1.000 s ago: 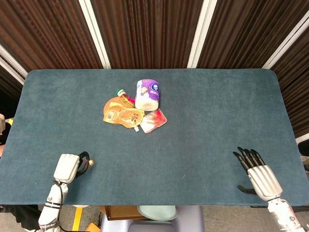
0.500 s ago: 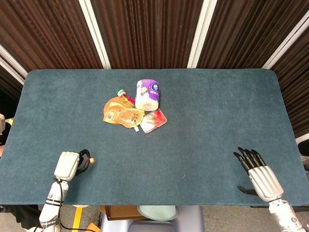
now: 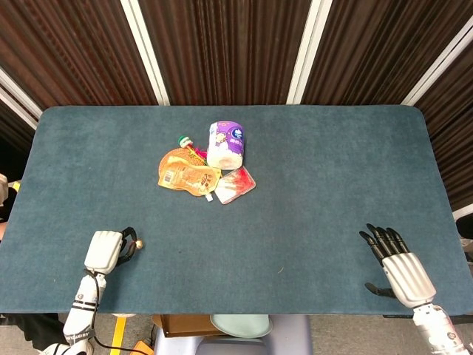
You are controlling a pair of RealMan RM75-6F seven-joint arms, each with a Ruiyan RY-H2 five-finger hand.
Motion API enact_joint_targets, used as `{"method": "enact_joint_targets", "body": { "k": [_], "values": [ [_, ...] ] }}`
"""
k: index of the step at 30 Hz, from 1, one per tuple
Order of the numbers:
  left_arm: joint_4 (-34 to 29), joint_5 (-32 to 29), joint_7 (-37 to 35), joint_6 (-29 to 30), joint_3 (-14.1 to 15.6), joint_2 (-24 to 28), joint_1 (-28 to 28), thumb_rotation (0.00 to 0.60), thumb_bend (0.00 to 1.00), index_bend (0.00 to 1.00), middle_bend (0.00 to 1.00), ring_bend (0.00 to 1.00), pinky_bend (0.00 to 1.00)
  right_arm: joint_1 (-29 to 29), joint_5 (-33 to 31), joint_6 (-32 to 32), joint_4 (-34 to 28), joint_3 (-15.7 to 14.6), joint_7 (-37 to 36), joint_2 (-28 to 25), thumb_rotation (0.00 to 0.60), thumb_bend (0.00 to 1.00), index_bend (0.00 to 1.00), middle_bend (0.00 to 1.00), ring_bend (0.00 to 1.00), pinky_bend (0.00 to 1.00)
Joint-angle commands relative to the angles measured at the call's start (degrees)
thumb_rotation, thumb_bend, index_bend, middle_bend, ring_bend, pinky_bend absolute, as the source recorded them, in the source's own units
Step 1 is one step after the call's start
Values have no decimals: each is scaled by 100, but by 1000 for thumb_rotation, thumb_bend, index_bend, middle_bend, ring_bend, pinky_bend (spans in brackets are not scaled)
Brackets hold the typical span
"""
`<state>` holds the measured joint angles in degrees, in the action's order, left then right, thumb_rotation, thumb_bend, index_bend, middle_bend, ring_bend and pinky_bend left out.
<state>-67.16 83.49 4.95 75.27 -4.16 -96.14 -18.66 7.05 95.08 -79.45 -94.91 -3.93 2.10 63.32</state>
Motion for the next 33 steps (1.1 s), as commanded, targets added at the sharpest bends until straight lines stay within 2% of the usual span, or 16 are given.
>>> {"method": "enact_joint_targets", "body": {
  "k": [1, 5, 11, 16, 21, 24, 27, 29, 31, 32, 33],
  "values": [
    [33, -2, 16, -13, 8, -17, -4, 600, 504, 624, 1000, 1000, 1000, 4, -2, 9, 1, 0, 2, 2, 600, 177, 0, 0, 0, 0],
    [164, -42, 48, -75, 27, -102, -8, 600, 471, 534, 1000, 1000, 1000, 14, -13, 20, 3, 12, -5, 10, 600, 177, 0, 0, 0, 0],
    [264, -17, 74, -149, 110, -171, -13, 600, 465, 495, 1000, 1000, 1000, 10, -18, 5, 0, 21, -9, 23, 600, 177, 0, 0, 0, 0],
    [222, 33, 54, -75, 119, -149, -1, 600, 455, 342, 1000, 1000, 1000, 9, -19, 1, 1, 23, -16, 24, 600, 177, 0, 0, 0, 0],
    [-161, 171, 37, 155, 171, 140, 85, 600, 449, 245, 998, 995, 1000, 5, -7, -11, 6, 18, -37, 13, 600, 177, 0, 0, 0, 0],
    [-629, 287, 21, 468, 198, 524, 223, 600, 447, 220, 954, 957, 1000, -1, 7, -27, 7, 13, -54, 2, 600, 177, 0, 0, 0, 0],
    [-1245, 409, -18, 856, 299, 1058, 472, 600, 445, 208, 817, 855, 959, -6, 11, -32, 6, 8, -61, -6, 600, 177, 0, 0, 0, 0],
    [-1671, 530, -65, 1171, 415, 1451, 689, 600, 443, 200, 687, 733, 864, -11, 22, -43, -1, 4, -53, -7, 600, 178, 0, 0, 0, 0],
    [-2000, 621, -155, 1364, 577, 1811, 884, 600, 441, 184, 507, 523, 704, -17, 31, -52, -8, -1, -37, -8, 600, 178, 0, 0, 0, 0],
    [-2212, 644, -198, 1417, 711, 2076, 1006, 600, 439, 165, 372, 359, 569, -20, 35, -51, -13, -5, -16, -5, 600, 178, 0, 0, 0, 0],
    [-2367, 643, -200, 1435, 806, 2264, 1089, 600, 437, 145, 281, 251, 475, -22, 34, -46, -18, -8, 6, -2, 600, 178, 0, 0, 0, 0]
  ]
}}
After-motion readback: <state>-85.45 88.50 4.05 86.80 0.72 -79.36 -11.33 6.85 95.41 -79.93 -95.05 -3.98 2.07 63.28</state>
